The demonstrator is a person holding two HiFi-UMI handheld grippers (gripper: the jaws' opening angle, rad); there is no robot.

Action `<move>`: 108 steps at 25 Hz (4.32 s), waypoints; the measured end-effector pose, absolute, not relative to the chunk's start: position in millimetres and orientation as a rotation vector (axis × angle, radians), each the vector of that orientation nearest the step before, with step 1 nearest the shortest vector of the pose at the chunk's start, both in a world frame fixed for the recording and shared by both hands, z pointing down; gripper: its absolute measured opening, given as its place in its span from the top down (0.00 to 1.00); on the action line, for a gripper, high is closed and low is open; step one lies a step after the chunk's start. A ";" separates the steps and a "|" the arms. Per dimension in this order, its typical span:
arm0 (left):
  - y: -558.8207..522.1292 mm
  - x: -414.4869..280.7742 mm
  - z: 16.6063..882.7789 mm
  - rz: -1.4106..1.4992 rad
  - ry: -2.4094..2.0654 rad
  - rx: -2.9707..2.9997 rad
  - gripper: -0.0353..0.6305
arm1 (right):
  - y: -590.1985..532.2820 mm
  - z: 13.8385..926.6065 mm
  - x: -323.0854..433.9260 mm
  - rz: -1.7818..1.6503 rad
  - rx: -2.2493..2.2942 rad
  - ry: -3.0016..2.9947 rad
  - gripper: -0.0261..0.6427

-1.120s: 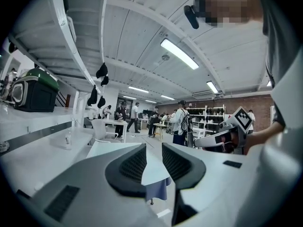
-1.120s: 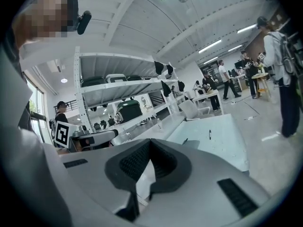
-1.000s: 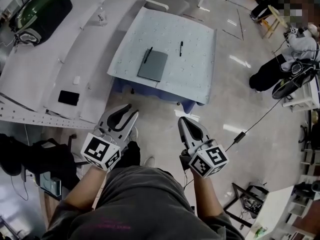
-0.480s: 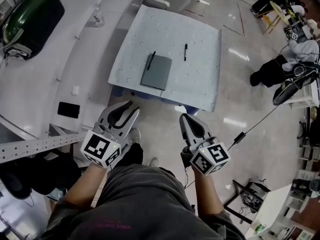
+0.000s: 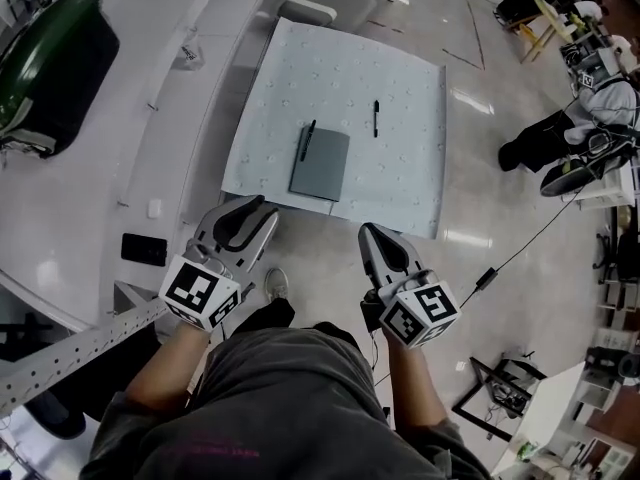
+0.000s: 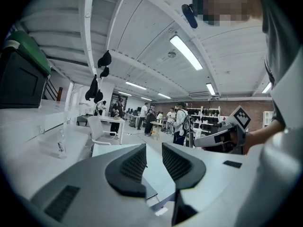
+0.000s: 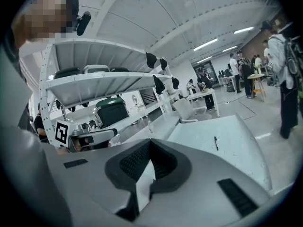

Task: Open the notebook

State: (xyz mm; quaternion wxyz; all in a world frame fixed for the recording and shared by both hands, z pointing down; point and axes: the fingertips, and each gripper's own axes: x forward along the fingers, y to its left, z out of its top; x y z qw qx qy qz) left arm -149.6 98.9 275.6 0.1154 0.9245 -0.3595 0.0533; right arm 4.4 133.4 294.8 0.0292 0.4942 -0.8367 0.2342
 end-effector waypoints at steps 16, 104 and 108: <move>39.1 -155.8 281.2 0.151 -1.029 2.712 0.79 | 73.0 298.1 -1.4 0.736 1.555 -2.570 0.96; -35.7 -123.3 608.1 0.265 -1.306 1.944 0.80 | -84.4 541.3 -13.7 0.981 0.715 -2.343 0.96; -24.5 -124.2 626.1 0.258 -1.304 1.891 0.80 | -79.6 548.8 -15.0 0.985 0.699 -2.330 0.96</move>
